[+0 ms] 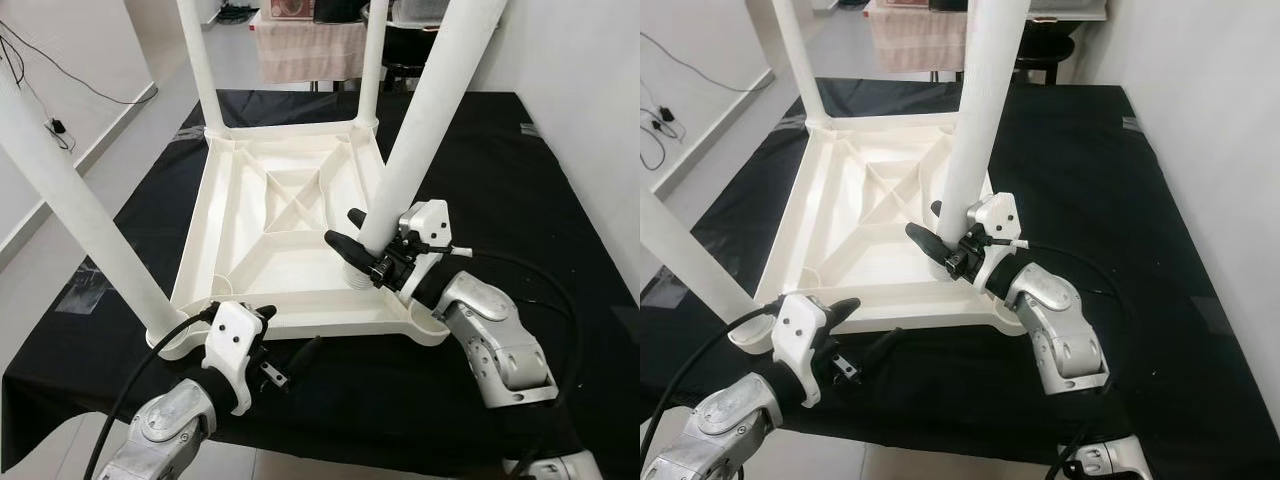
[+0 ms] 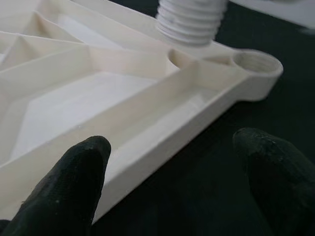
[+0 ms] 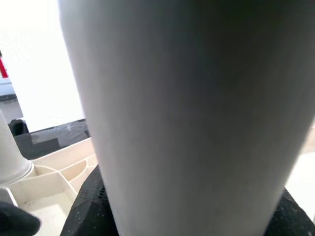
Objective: Building children table
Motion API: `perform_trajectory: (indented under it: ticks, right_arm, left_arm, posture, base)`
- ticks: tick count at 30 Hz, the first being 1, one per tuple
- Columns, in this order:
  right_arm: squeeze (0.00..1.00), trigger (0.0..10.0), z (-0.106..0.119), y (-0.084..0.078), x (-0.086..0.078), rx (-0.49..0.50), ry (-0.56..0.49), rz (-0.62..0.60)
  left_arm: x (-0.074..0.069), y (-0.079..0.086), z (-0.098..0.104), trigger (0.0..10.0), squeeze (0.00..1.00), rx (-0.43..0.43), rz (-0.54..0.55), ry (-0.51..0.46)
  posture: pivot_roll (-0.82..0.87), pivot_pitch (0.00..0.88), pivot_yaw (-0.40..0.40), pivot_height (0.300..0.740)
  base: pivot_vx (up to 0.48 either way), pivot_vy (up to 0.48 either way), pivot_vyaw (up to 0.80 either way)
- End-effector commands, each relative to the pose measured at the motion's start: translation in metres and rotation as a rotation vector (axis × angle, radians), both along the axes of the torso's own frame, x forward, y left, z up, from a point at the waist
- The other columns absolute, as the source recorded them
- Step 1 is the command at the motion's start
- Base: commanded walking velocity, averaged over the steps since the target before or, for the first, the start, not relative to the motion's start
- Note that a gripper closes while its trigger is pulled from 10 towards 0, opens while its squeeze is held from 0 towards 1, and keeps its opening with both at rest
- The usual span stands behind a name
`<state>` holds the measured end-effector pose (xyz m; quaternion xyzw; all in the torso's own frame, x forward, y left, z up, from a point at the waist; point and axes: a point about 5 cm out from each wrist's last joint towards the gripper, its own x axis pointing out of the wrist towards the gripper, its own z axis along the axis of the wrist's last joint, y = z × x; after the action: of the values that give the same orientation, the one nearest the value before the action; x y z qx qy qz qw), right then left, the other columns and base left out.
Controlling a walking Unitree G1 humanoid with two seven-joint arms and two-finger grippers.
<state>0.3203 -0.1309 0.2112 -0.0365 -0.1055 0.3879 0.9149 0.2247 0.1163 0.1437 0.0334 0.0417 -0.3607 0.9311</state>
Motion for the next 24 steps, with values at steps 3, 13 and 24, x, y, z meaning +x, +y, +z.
perform_trajectory:
  ticks: [3, 13, 24]
  right_arm:
    - [0.0, 10.0, 0.009, -0.012, 0.002, 0.016, -0.034, 0.001]
    - [0.0, 10.0, 0.014, -0.017, -0.007, 0.012, -0.045, 0.05]
    - [0.0, 10.0, 0.011, -0.024, -0.015, -0.028, -0.002, 0.195]
  left_arm:
    - [-0.005, -0.001, -0.008, 10.0, 0.0, 0.045, -0.07, 0.03]
    - [-0.002, 0.001, -0.005, 10.0, 0.0, 0.011, -0.048, 0.011]
    - [-0.019, -0.005, -0.004, 10.0, 0.0, 0.039, -0.235, 0.061]
  posture:
    - [-0.1, 0.162, 0.026, 0.74]
    - [-0.1, 0.166, 0.047, 0.74]
    - [-0.07, 0.211, 0.043, 0.74]
  base:
    - [0.0, 0.0, 0.0]
    - [0.0, 0.0, 0.0]
    - [0.0, 0.0, 0.0]
